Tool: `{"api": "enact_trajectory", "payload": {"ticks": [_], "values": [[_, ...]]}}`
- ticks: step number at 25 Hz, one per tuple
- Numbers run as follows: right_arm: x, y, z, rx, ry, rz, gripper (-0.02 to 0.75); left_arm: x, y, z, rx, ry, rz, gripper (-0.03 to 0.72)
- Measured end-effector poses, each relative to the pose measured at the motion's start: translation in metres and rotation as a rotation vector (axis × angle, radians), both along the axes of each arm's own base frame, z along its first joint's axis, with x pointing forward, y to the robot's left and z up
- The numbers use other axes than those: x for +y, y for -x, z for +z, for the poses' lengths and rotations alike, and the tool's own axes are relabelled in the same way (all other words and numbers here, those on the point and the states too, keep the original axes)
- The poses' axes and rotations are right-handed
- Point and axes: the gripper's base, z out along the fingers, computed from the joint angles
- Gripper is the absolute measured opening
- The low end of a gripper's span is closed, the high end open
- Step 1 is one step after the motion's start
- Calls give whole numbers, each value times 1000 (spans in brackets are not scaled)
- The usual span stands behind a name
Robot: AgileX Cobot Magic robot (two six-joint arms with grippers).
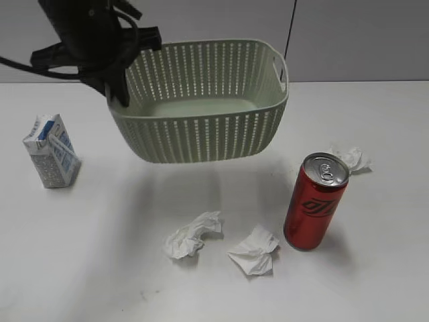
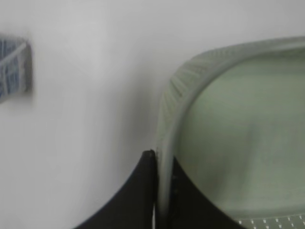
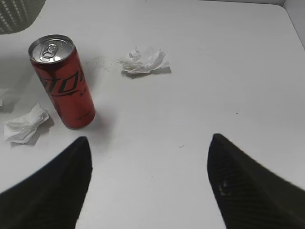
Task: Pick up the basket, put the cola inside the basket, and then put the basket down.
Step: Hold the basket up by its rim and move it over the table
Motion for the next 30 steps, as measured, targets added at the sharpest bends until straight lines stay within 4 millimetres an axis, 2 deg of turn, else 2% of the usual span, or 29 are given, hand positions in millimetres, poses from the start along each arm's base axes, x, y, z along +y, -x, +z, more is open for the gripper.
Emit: {"api": "enact_trajectory", "payload": {"ticks": [5,9,12,15,19,24,30], "values": [[0,0,0,0,0,0,585,17,34,-8,67,-32,11,0],[0,0,0,-5,-1,0,585,29,55,-26,104,-57,38,0],[1,0,9,-30,-15,3,585,36,67,-43,147,-83,44,0],[5,-13,22,35,-52,21,585,39,73,-54,171,-100,22,0],[13,-47,39,193,-102,45,585,37,71,-55,120,-85,-58,0],[24,-104,59,353,-91,109,585,35,66,-54,59,-68,-87,0],[43,-172,66,513,-133,196,585,35,65,-54,39,-61,-86,0]]}}
